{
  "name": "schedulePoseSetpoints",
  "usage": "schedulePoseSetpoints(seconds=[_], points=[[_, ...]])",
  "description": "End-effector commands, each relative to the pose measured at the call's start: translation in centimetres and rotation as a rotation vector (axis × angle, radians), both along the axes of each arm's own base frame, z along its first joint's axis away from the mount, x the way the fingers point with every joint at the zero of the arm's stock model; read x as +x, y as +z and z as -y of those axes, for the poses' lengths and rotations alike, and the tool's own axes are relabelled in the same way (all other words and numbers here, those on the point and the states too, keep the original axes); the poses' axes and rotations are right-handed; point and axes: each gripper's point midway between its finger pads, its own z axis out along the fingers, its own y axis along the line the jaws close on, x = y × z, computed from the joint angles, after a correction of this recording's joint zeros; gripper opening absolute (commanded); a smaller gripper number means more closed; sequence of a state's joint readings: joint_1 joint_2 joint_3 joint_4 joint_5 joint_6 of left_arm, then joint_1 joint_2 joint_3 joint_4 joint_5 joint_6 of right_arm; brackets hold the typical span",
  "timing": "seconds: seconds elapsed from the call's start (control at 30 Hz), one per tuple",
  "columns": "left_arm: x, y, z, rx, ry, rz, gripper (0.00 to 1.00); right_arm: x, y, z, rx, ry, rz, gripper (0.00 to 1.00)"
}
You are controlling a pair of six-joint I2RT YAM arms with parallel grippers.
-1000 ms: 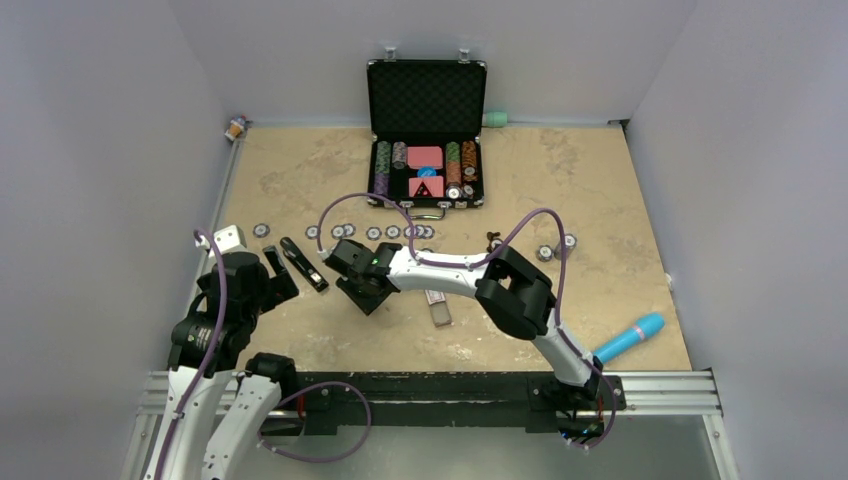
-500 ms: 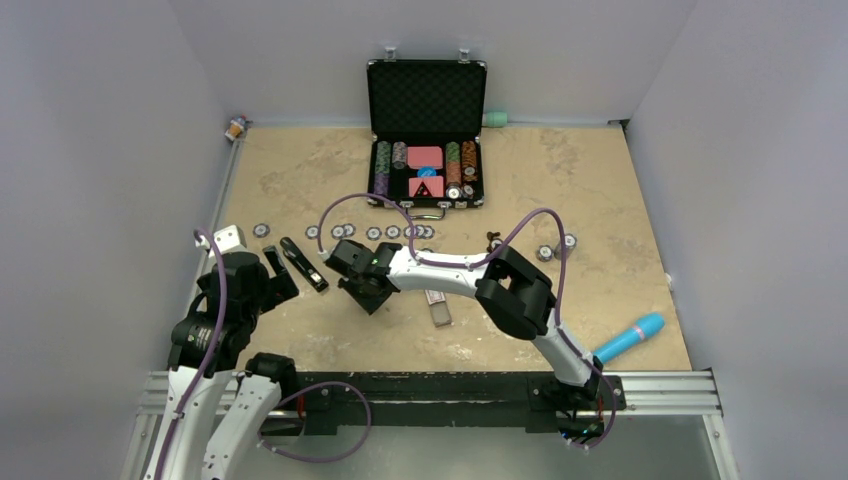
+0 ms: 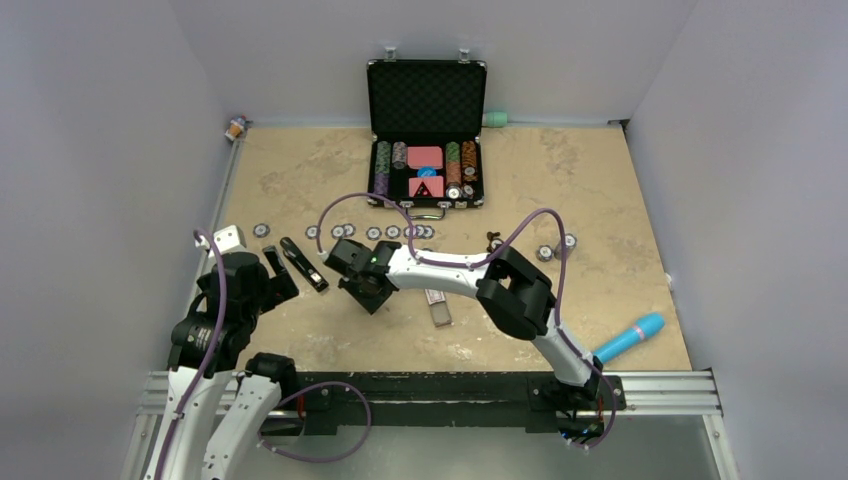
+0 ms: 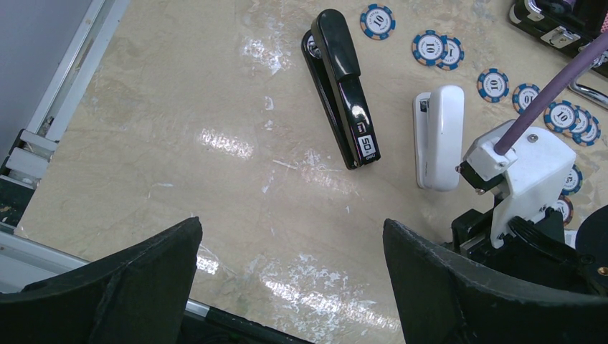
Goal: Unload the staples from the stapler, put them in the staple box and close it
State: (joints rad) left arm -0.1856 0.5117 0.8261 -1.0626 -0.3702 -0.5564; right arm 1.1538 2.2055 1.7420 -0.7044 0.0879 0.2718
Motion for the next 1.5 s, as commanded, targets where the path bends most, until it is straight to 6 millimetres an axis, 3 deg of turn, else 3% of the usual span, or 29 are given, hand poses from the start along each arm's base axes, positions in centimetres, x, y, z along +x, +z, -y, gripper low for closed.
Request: schedulePoseSetpoints(seconds=[0.0,0.37,0.63,0.8,1.03,1.27,1.47], points=[[0.4,0.5,-0.1,-0.002,0.006,0.035,1.0,0.9,3.7,-1.1,0.051,0.004,0.061,0.22],[0.4,0.5,-0.1,-0.001,0.006,0.033,1.0,2.6,8.3,1.1,0.09,-0.077,0.092,0.22],[0.4,0.5,-0.1,-0.001,0.008,0.032,1.0,3.8,10.2,6.6,0.123,-0.224,0.06,0.21],[0.4,0.4,0.0,-0.004,0.006,0.026,1.0,3.9,10.0,10.9,0.139,-0.322,0.025,0.21],[0.6,0.0,0.3,-0.006,-0.004,0.004,1.0,1.7,7.7,14.1,0.115,-0.357,-0.017,0.2],[0.8,-0.3,0.4,-0.007,-0.01,-0.019,1.0,0.0,6.3,14.5,0.132,-0.36,-0.075,0.2],[1.0,-0.6,0.6,-0.007,-0.017,-0.04,1.0,-0.1,5.5,13.9,0.14,-0.364,-0.1,0.19]])
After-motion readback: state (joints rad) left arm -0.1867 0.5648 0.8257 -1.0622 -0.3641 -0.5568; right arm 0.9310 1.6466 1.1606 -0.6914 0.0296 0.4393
